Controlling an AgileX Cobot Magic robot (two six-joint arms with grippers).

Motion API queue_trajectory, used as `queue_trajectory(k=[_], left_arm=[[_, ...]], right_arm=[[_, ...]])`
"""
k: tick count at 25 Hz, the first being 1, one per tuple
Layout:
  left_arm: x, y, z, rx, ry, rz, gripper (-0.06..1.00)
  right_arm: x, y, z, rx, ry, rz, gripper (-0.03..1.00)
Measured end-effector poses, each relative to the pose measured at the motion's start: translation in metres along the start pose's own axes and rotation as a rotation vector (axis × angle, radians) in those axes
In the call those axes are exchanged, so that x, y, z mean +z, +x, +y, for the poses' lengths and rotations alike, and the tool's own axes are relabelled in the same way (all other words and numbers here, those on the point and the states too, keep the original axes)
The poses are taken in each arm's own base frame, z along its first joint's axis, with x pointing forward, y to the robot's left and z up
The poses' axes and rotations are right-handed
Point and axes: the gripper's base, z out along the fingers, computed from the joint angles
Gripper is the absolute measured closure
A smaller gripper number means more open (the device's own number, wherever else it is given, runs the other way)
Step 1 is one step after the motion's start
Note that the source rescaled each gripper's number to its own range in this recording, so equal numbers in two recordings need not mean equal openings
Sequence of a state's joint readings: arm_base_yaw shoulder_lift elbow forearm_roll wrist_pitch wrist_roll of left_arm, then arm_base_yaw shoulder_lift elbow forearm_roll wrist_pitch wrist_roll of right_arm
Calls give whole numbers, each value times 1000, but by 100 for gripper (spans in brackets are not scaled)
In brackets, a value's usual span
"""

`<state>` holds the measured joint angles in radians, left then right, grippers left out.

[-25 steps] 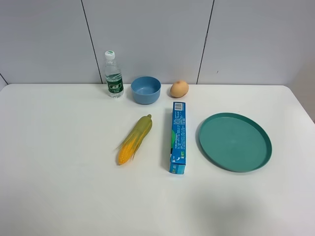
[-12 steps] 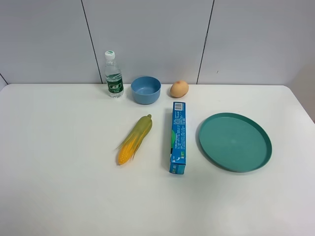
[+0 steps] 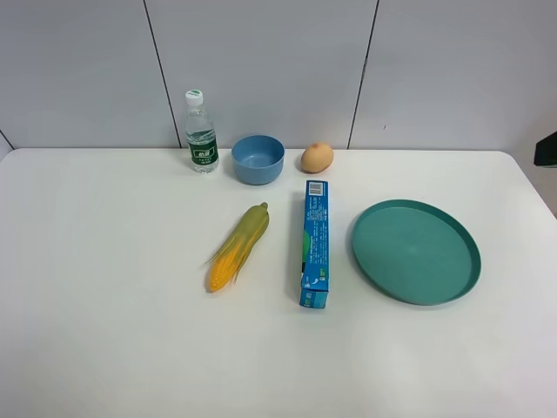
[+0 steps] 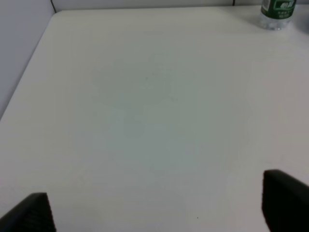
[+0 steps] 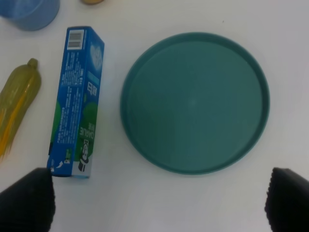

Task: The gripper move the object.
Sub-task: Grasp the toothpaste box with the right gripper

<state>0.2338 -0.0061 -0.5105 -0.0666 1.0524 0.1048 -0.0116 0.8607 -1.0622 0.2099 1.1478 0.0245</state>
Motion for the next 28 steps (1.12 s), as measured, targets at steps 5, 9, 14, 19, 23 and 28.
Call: queue_trajectory(k=[5,9,14,19,23,28], left_arm=[[0,0,0,0,0,0,-6],[0,0,0,0,0,0,-6],[0,0,0,0,0,0,-6],[0,0,0,0,0,0,-6],[0,0,0,0,0,0,-6],[0,0,0,0,0,0,-6]], right_arm=[[22,-14,-1,-7,-18,44,5],[37,-23,-2,-15,-24,48,5],[61,-33,-6,-7,-16,74,5],[83,-40,-10,8,-7,101,5],[102,-43,-12,10,-9,137,5],[124,-51,2,-59,-28,173,5]])
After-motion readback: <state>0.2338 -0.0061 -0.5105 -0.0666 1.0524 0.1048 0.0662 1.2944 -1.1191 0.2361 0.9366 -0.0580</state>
